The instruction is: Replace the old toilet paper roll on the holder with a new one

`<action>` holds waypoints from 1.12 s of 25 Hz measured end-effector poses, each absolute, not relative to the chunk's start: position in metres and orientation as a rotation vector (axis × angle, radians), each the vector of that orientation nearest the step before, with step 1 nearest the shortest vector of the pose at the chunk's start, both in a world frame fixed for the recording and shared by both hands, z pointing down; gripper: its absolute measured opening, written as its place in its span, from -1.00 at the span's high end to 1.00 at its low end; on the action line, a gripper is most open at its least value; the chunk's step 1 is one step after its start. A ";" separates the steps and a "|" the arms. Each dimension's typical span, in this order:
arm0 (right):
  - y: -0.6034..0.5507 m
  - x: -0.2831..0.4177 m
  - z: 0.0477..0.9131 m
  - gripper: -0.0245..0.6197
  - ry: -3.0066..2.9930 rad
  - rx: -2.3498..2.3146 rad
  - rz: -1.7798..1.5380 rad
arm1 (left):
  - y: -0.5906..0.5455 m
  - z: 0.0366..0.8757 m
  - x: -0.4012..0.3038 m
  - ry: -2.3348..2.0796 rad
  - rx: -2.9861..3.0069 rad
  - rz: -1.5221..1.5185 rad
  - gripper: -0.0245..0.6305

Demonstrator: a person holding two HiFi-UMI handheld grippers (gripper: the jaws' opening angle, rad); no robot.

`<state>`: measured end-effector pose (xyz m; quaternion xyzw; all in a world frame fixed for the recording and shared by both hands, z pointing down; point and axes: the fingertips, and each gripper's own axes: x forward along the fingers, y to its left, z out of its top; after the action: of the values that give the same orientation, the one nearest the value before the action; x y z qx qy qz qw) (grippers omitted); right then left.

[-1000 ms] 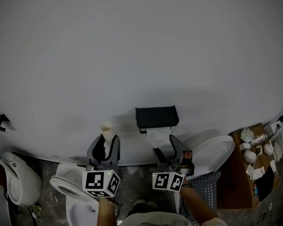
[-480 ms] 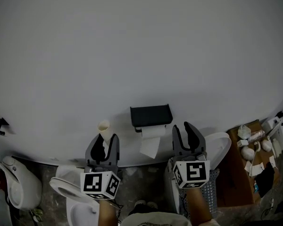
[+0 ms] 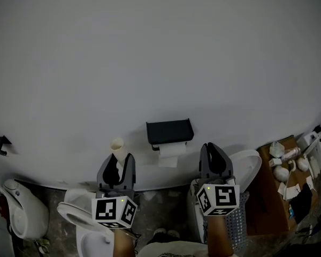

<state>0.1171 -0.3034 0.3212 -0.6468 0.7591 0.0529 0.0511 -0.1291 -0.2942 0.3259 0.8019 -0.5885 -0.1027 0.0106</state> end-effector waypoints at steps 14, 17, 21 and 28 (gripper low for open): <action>-0.302 0.125 0.327 0.95 2.305 -2.023 0.155 | -0.291 0.323 -0.127 -1.850 2.504 -0.299 0.38; -0.302 0.126 0.328 0.95 2.302 -2.025 0.143 | -0.290 0.322 -0.127 -1.857 2.502 -0.289 0.38; -0.302 0.126 0.328 0.95 2.304 -2.024 0.138 | -0.290 0.323 -0.127 -1.863 2.504 -0.282 0.38; -0.304 0.122 0.330 0.95 2.322 -2.027 0.145 | -0.292 0.324 -0.130 -1.866 2.502 -0.279 0.38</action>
<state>0.1222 -0.3043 0.3302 -0.6566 0.7523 0.0470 0.0279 -0.1297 -0.2920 0.3235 0.7984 -0.5955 -0.0889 0.0038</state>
